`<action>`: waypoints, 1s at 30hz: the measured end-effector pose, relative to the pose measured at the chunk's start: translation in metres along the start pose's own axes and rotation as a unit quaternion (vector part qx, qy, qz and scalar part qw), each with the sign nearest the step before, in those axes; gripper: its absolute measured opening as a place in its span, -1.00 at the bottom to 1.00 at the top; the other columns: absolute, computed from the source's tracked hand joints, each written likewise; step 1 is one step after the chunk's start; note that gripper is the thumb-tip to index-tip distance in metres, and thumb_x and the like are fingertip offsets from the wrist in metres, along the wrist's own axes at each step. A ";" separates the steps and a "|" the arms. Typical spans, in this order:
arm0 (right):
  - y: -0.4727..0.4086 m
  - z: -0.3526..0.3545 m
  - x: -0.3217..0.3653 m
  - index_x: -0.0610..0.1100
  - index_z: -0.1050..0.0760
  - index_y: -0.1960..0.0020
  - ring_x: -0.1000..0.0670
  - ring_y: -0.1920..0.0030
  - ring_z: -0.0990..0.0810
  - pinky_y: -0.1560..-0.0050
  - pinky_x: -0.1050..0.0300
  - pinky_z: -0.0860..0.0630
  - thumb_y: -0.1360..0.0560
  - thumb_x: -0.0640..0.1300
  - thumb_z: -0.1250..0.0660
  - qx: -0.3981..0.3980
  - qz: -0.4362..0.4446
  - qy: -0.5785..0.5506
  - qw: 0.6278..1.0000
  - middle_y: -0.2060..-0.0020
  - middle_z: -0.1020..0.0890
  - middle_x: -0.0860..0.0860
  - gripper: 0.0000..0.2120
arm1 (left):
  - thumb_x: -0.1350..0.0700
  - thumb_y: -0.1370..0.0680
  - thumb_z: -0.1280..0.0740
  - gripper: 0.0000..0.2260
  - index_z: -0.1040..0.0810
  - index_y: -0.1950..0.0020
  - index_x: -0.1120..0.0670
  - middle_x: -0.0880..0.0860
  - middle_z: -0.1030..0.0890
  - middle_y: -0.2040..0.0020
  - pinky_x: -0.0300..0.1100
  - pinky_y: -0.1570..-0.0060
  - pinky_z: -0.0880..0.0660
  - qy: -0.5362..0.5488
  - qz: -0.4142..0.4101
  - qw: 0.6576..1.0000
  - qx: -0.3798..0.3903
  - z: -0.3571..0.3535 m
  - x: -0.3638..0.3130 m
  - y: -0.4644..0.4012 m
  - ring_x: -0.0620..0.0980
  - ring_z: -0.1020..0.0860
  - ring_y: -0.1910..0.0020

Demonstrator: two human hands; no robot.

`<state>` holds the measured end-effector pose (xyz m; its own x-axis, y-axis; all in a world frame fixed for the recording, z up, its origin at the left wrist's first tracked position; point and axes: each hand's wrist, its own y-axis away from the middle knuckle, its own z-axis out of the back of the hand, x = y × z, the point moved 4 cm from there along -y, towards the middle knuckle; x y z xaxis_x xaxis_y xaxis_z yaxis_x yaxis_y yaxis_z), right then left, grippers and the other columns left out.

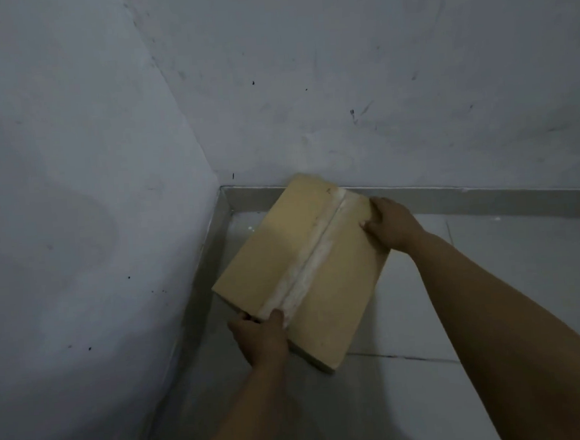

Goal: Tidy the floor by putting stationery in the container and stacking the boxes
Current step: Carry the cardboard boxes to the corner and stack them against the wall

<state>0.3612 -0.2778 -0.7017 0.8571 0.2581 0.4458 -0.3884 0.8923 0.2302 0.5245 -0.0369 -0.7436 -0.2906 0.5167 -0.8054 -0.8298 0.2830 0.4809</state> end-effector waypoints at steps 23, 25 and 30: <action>0.096 -0.026 -0.002 -0.17 -0.17 -0.41 -0.23 -0.26 -0.33 -0.18 -0.11 -0.41 -0.28 0.22 -0.48 0.043 -0.164 -0.007 0.985 -0.29 -0.32 -0.18 -0.10 | -0.37 -0.20 -0.45 0.23 0.34 -0.51 0.02 0.30 0.37 -0.48 0.32 -0.44 0.14 -0.640 -0.336 0.615 0.315 -0.021 -0.055 -0.067 0.44 0.32 -0.43; 0.098 -0.029 0.004 -0.18 -0.15 -0.41 -0.22 -0.27 -0.33 -0.17 -0.11 -0.42 -0.27 0.21 -0.50 0.052 -0.146 0.013 0.988 -0.30 -0.30 -0.18 -0.08 | -0.36 -0.25 -0.42 0.17 0.32 -0.52 -0.01 0.27 0.36 -0.50 0.30 -0.45 0.16 -0.651 -0.346 0.601 0.309 -0.016 -0.063 -0.078 0.45 0.33 -0.43; 0.093 -0.044 0.024 -0.17 -0.11 -0.43 -0.19 -0.27 -0.33 -0.15 -0.08 -0.45 -0.25 0.26 -0.48 0.039 -0.142 0.028 0.989 -0.30 -0.29 -0.16 -0.03 | -0.27 -0.32 -0.44 0.13 0.30 -0.52 0.08 0.26 0.30 -0.52 0.09 -0.50 0.13 -0.665 -0.372 0.570 0.308 -0.010 -0.082 -0.096 0.24 0.30 -0.50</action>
<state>0.3608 -0.1727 -0.7073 0.9520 0.0230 0.3052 -0.1518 0.9014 0.4055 0.6230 -0.1148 -0.7272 0.9900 0.1092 -0.0894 -0.0442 0.8415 0.5385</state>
